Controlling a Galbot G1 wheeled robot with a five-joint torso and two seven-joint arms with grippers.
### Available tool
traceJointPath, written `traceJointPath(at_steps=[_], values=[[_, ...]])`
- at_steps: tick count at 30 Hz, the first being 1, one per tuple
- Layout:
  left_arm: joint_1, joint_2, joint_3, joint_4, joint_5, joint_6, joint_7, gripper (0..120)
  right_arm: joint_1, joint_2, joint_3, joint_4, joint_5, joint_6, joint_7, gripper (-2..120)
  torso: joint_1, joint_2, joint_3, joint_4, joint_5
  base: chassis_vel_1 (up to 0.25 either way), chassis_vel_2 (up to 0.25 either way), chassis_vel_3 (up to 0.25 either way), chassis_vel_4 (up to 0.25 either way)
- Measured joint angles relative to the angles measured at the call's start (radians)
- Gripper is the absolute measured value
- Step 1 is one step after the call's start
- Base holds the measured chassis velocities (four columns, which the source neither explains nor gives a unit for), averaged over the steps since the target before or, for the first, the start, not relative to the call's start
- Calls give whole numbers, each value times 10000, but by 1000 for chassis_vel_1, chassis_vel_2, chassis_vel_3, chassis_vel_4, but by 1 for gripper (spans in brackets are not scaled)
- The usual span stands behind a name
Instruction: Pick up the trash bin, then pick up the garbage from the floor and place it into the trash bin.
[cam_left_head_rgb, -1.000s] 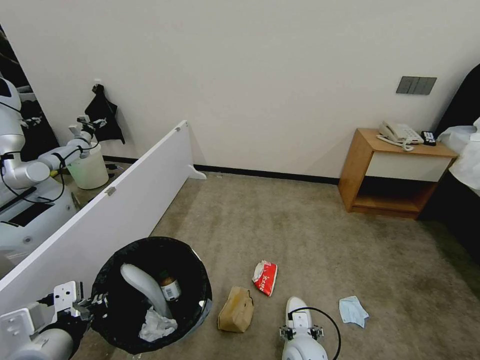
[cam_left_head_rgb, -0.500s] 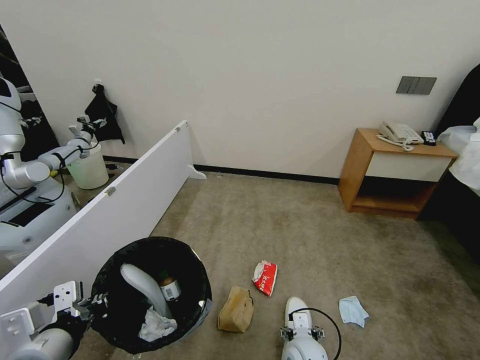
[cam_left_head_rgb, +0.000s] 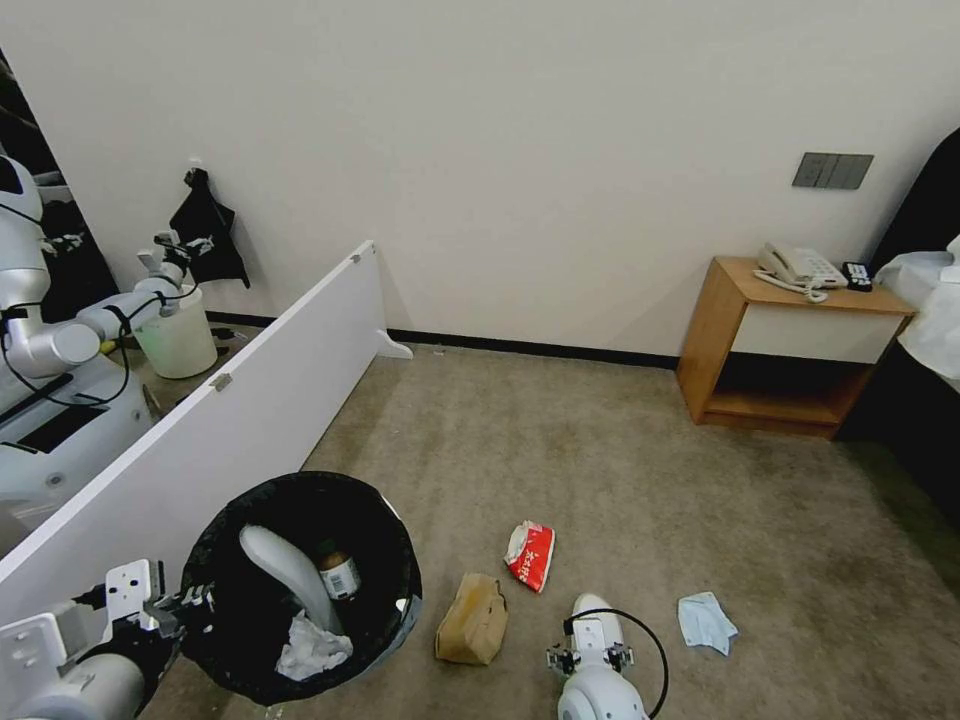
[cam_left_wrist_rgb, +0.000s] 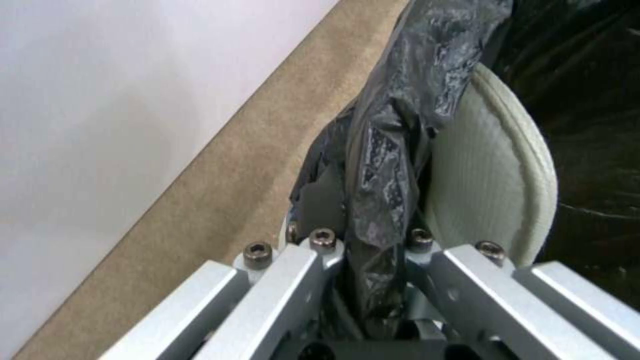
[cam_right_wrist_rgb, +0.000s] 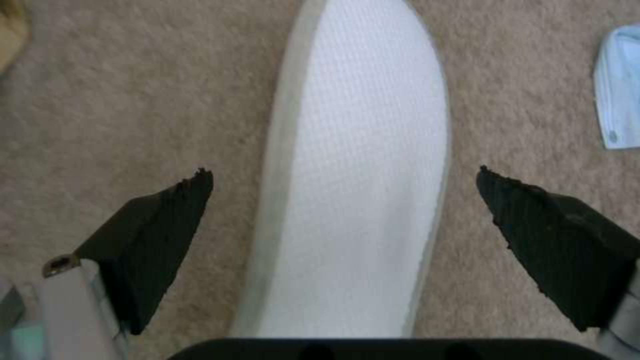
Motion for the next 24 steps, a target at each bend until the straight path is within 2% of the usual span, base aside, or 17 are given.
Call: traceJointPath(at_steps=[24], values=[[-5, -4, 9, 26, -17, 0, 12, 3, 182, 42, 184, -452, -62, -55, 28, 100, 0, 1, 0, 0, 0, 0, 0, 0, 0]])
